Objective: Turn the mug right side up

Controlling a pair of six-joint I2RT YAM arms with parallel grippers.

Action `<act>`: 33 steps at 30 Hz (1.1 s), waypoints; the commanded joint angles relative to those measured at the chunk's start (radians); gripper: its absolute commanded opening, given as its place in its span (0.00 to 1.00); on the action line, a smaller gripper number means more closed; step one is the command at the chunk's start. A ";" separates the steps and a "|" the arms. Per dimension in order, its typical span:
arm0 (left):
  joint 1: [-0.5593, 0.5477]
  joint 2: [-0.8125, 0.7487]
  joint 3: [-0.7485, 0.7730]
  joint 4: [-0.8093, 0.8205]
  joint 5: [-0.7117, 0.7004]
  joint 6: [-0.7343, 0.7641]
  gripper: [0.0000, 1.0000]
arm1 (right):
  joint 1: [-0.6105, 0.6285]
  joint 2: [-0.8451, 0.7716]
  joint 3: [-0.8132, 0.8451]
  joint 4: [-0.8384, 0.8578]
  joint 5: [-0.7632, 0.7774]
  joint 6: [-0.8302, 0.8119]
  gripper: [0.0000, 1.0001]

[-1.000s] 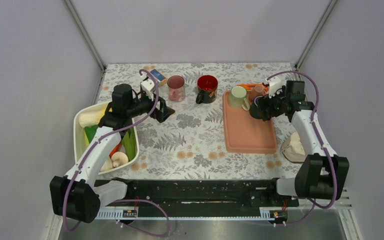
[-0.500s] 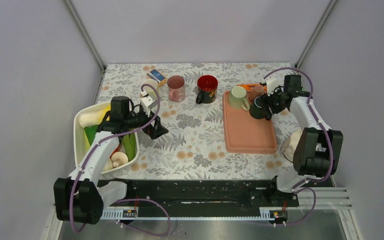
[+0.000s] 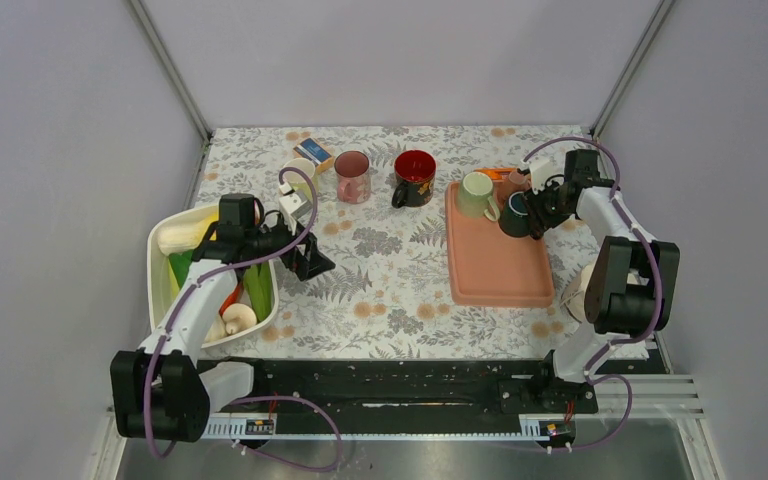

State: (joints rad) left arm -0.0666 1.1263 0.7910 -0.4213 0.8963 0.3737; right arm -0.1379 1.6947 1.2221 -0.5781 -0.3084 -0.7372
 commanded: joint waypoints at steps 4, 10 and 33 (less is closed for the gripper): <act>0.012 0.025 0.020 0.009 0.070 0.030 0.99 | -0.005 0.004 0.043 -0.003 -0.017 -0.019 0.35; 0.017 0.039 0.029 -0.004 0.086 0.034 0.99 | -0.005 -0.014 0.025 -0.003 -0.021 -0.022 0.06; -0.001 0.083 0.237 0.376 0.254 -0.381 0.99 | -0.004 -0.722 -0.164 0.258 -0.286 0.409 0.00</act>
State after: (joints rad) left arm -0.0544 1.2148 0.9890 -0.3801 1.0527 0.2737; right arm -0.1379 1.0401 0.9955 -0.4854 -0.4282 -0.5568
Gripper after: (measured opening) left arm 0.988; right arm 0.240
